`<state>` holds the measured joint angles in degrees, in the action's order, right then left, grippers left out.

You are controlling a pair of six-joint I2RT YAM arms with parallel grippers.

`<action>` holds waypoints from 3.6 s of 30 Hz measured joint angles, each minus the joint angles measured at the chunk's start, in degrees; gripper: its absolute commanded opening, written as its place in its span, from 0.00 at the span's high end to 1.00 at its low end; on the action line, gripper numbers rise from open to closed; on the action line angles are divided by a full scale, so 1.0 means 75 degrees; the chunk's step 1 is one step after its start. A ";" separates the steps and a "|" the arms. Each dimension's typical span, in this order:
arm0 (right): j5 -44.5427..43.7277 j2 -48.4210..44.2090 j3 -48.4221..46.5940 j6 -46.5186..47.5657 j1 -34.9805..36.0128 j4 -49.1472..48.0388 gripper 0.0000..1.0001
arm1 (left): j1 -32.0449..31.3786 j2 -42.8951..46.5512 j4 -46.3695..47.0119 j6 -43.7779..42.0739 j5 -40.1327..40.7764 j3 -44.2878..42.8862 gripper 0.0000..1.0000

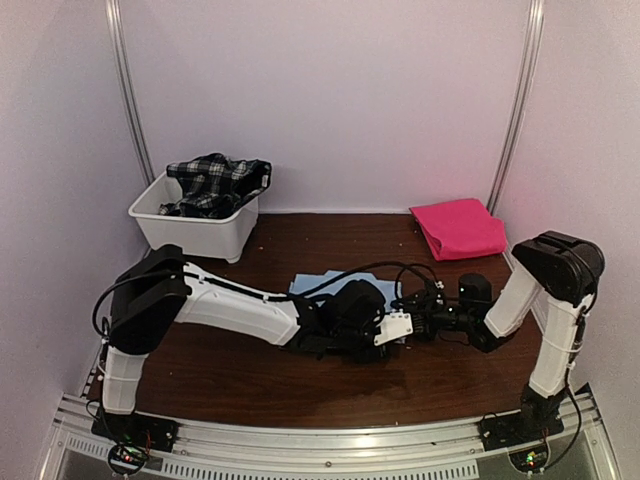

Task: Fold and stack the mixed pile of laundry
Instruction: Pass from the left arm to the right, then turn over at the center of the board, then rotate the square-folded T-shirt at the center of the board.

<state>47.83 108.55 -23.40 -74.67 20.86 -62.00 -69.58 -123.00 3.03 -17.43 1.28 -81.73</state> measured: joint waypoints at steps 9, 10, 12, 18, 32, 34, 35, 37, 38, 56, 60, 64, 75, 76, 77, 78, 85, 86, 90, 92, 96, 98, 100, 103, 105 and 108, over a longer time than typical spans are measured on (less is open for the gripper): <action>-0.0032 0.1064 -0.0356 -0.0755 0.0125 -0.1591 0.44 | -0.0102 0.0315 0.0125 -0.0003 -0.0070 0.0289 1.00; -0.0044 0.1113 -0.0428 -0.0749 0.0131 -0.1582 0.46 | -0.0125 0.0329 0.0134 -0.0006 -0.0099 0.0323 1.00; -0.0061 0.1218 -0.0609 -0.0720 0.0134 -0.1501 0.49 | -0.0184 0.0335 0.0134 -0.0020 -0.0143 0.0382 1.00; -0.0134 0.1574 -0.1198 -0.0653 0.0122 -0.1361 0.62 | -0.0283 0.0382 0.0160 -0.0058 -0.0184 0.0603 1.00; -0.0052 0.1139 -0.1725 0.0510 -0.0149 0.0393 1.00 | -0.0172 0.1352 0.0294 0.0495 -0.0055 0.1521 0.03; -0.0117 0.0597 -0.1903 0.1291 -0.0242 0.1676 1.00 | 0.0032 0.1868 0.0344 0.0845 -0.0067 0.1953 0.02; -0.0160 0.0300 -0.2063 0.1757 -0.0283 0.2366 1.00 | 0.0172 0.2127 0.0411 0.0988 -0.0067 0.2142 0.02; -0.0251 -0.0198 -0.2492 0.2690 -0.0341 0.3614 1.00 | 0.0542 0.2672 0.0519 0.1332 -0.0061 0.2521 0.02; -0.0291 -0.0388 -0.2690 0.3110 -0.0364 0.4077 1.00 | 0.0694 0.2876 0.0592 0.1466 -0.0058 0.2667 0.02; -0.4753 -0.2477 -0.7746 0.9841 0.0189 1.1546 1.00 | 0.2600 0.5240 0.0839 0.3147 0.0609 0.4360 0.02; -0.5837 -0.1425 -0.8250 1.0538 0.1448 1.2015 1.00 | 0.2949 0.5645 0.0784 0.3439 0.0886 0.4558 0.02; -0.6269 -0.0041 -0.8311 1.0605 0.2728 1.2359 1.00 | 0.3474 0.6178 0.0781 0.3990 0.1055 0.4995 0.02; -0.5753 0.1609 -0.9241 0.9416 0.4686 1.2508 0.79 | 0.4631 0.7015 0.0536 0.5295 0.1110 0.5770 0.02; -0.5633 0.1647 -0.9247 0.9250 0.4686 1.2458 0.75 | 0.4648 0.7015 0.0481 0.5374 0.1093 0.5770 0.02; -0.5447 0.1682 -0.9247 0.9125 0.4674 1.2429 0.71 | 0.4660 0.7015 0.0399 0.5470 0.1081 0.5770 0.03; -0.5202 0.1690 -0.9244 0.8982 0.4663 1.2403 0.60 | 0.4683 0.7015 0.0335 0.5543 0.1072 0.5770 0.02; -0.2713 0.0562 -0.8314 0.8087 0.4150 1.1045 0.40 | 0.4887 0.6991 0.0201 0.6100 0.0828 0.5872 0.02; -0.2226 0.0087 -0.7959 0.7950 0.3888 1.0652 0.41 | 0.4838 0.6924 0.0216 0.6137 0.0737 0.5884 0.02; -0.1207 -0.1207 -0.7312 0.7618 0.2573 0.9632 0.48 | 0.4115 0.6065 0.0280 0.5974 0.0542 0.5616 0.02; -0.1105 -0.1317 -0.7277 0.7641 0.2005 0.9361 0.52 | 0.3605 0.5429 0.0254 0.5811 0.0370 0.5222 0.05; -0.1145 -0.0615 -0.7233 0.7790 0.1457 0.9247 0.57 | 0.2795 0.4115 0.0265 0.5525 -0.0184 0.4173 0.13; -0.1163 -0.0099 -0.7160 0.7860 0.1454 0.9285 0.58 | 0.2602 0.3587 0.0286 0.5493 -0.0481 0.3800 0.17; -0.1180 0.0420 -0.7012 0.7903 0.1472 0.9355 0.58 | 0.2541 0.3022 0.0373 0.5508 -0.0772 0.3541 0.18; -0.1195 0.0790 -0.6508 0.7903 0.1495 0.9410 0.59 | 0.2565 0.2387 0.0353 0.5584 -0.0947 0.3483 0.20; -0.1186 0.0749 -0.6085 0.7863 0.1510 0.9366 0.60 | 0.2629 0.2078 0.0379 0.5622 -0.0970 0.3491 0.20; -0.1067 0.0443 -0.5319 0.7638 0.1606 0.8956 0.59 | 0.2853 0.2069 0.0478 0.5724 -0.1029 0.3491 0.20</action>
<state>39.83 111.87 -63.29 -17.39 32.91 5.17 -48.18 -107.48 6.61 25.50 -6.44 -55.55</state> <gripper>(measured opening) 0.404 0.798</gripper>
